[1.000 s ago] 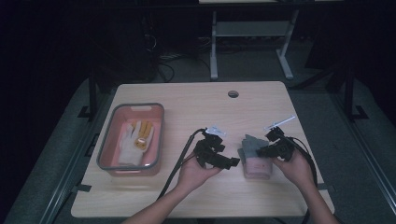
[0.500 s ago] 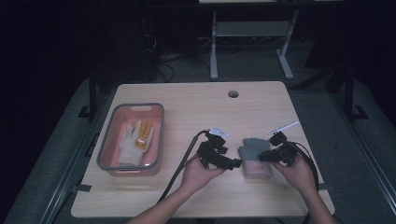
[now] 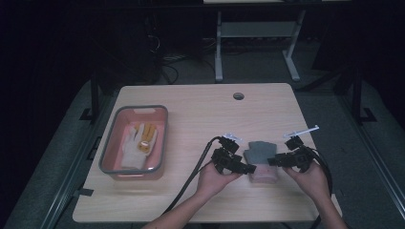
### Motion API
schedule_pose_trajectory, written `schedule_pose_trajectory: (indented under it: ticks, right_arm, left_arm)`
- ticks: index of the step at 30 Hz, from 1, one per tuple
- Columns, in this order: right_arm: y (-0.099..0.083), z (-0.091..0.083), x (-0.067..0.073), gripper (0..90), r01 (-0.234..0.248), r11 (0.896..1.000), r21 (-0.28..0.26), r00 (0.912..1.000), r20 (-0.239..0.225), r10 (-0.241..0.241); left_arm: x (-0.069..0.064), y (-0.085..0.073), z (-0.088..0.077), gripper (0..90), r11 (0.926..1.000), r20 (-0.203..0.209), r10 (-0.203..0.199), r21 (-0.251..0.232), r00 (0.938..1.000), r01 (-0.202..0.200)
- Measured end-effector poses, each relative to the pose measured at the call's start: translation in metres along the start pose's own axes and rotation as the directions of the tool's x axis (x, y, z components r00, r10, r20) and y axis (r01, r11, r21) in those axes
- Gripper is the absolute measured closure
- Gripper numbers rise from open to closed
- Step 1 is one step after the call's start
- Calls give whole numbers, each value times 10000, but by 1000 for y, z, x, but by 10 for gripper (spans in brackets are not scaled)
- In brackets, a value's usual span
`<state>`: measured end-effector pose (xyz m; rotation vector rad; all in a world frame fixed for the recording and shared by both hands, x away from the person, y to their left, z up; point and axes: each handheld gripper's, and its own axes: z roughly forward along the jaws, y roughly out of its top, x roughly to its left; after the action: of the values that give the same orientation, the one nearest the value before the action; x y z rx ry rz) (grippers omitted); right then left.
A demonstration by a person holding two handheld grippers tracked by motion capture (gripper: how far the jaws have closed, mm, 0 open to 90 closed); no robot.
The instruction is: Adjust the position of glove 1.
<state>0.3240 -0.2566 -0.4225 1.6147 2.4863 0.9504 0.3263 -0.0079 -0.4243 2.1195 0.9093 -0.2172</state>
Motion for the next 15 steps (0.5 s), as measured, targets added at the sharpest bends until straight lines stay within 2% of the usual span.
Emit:
schedule_pose_trajectory:
  ticks: [5,7,10,13,15]
  right_arm:
    - [-6,1,-10,467,-386,9991,-158,9984,-419,379]
    - [-8,2,-11,460,-503,9987,-126,9978,-434,497]
    - [-9,3,-12,450,-481,9987,-190,9976,-506,471]
    - [-11,6,-12,435,-642,9978,-191,9960,-634,629]
    - [-14,8,-12,433,-794,9967,-170,9936,-818,778]
  left_arm:
    - [1,-1,13,294,9989,20,-443,134,9990,443]
    - [0,-2,19,303,9985,-29,-503,228,9987,504]
    - [2,-3,28,312,9953,-43,-800,544,9968,801]
    - [5,-4,34,315,9918,43,-1148,574,9934,1143]
    - [6,-4,36,324,9911,56,-1202,580,9927,1196]
